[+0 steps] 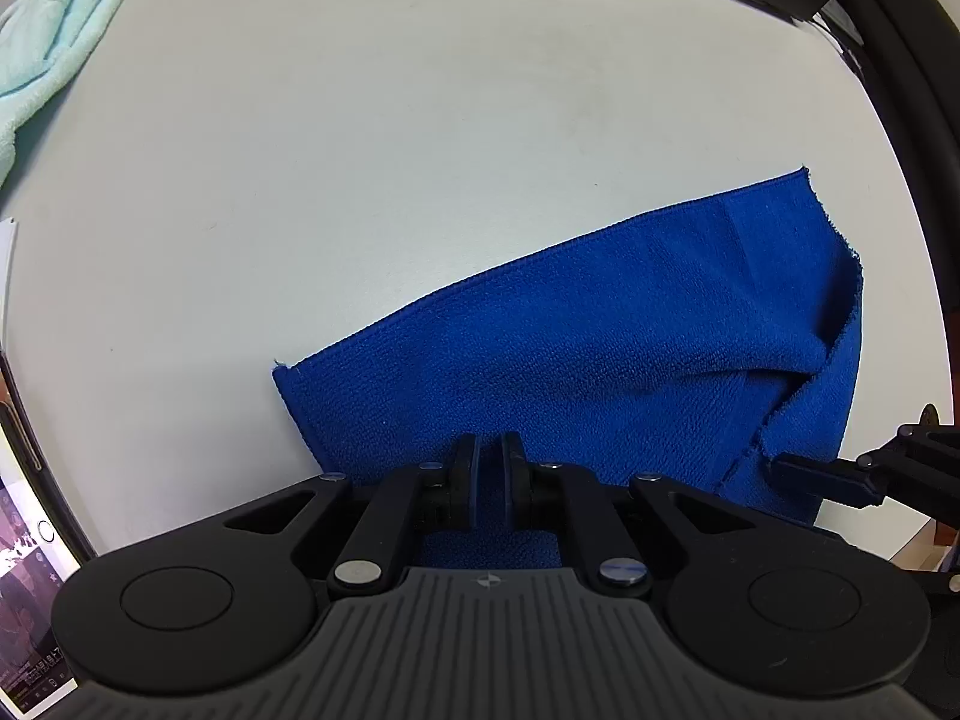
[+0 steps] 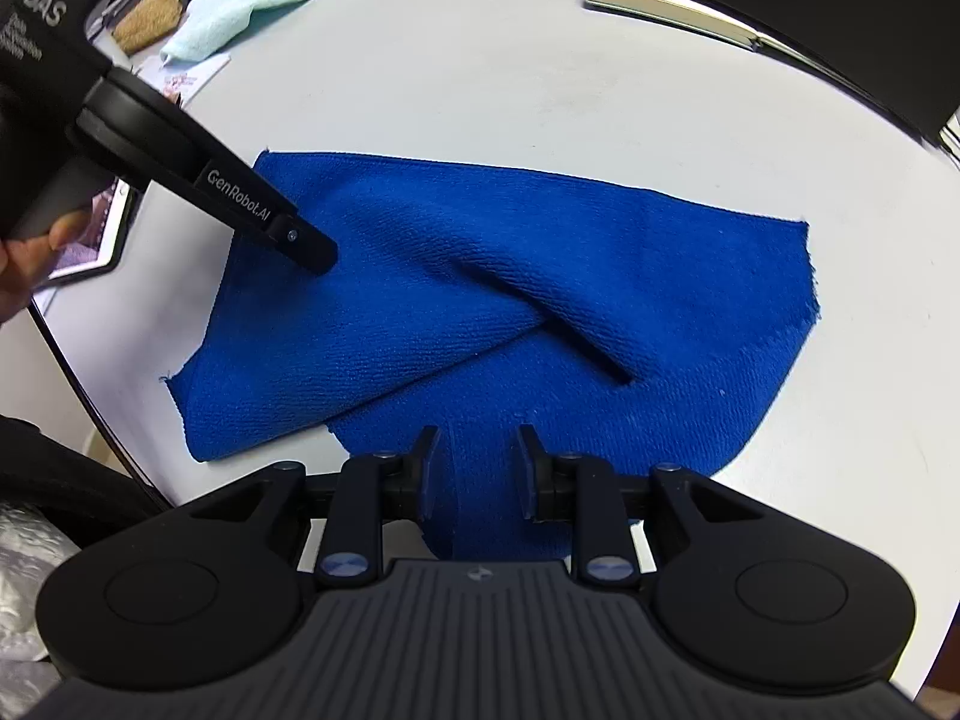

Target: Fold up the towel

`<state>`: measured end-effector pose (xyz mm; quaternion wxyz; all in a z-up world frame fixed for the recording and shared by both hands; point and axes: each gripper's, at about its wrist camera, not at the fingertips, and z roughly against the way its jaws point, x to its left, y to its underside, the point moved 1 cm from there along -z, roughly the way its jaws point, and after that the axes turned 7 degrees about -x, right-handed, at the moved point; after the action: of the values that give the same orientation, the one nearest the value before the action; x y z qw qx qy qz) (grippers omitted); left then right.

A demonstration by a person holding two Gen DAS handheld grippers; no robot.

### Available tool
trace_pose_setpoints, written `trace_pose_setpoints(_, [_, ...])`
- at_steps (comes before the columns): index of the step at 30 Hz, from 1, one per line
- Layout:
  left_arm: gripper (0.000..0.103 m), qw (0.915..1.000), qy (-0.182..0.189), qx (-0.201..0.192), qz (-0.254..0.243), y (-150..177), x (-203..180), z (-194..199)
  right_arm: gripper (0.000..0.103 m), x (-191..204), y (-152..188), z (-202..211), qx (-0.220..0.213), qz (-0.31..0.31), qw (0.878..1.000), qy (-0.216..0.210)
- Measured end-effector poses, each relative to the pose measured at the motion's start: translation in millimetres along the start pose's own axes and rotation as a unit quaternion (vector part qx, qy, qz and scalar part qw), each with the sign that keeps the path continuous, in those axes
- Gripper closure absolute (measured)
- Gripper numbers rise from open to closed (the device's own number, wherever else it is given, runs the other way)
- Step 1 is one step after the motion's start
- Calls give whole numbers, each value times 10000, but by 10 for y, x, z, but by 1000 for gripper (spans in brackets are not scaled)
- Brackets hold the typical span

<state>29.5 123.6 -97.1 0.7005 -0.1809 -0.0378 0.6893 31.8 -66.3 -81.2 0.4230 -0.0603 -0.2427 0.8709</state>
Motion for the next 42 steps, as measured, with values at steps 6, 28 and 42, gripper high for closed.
trace_pose_setpoints(6, [94,10000,49,-33,24,32,38,8,77,66,15,-77,81,247,9995,179])
trace_pose_setpoints(28, [94,9998,186,-39,66,85,100,9,99,-204,185,153,-190,-465,9965,673])
trace_pose_setpoints(42, [94,9998,143,-23,163,22,139,60,99,-780,522,354,-136,-1049,9848,1379])
